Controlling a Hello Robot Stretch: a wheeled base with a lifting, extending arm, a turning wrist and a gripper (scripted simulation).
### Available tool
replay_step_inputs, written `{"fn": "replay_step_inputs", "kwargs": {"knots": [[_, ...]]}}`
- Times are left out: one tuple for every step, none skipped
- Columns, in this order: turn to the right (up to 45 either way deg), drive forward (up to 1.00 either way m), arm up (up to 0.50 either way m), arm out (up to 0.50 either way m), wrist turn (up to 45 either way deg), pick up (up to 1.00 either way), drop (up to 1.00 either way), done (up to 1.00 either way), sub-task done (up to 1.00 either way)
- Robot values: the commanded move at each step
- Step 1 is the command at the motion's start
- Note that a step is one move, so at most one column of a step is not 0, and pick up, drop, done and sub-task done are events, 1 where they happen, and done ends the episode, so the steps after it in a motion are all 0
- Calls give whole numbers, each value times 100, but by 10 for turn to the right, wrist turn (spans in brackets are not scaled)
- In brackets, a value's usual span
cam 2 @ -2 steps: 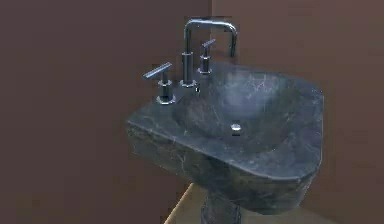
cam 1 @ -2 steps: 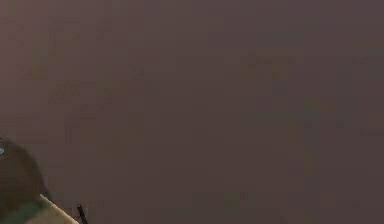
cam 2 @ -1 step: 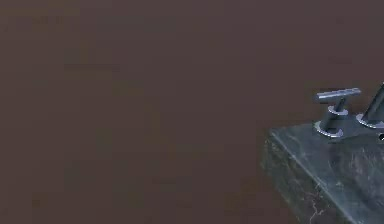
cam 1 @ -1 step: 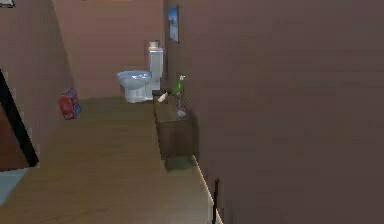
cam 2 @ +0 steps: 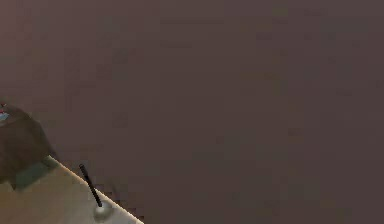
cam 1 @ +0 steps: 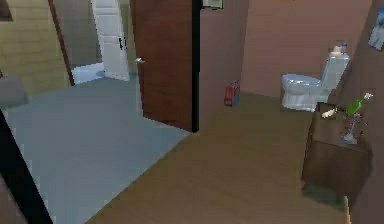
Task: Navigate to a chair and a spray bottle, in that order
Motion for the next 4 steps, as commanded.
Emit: {"fn": "replay_step_inputs", "kwargs": {"knots": [[-120,0,0,0,0,0,0,0,0],[0,20,0,0,0,0,0,0,0],[-60,0,0,0,0,0,0,0,0],[0,100,0,0,0,0,0,0,0]]}}
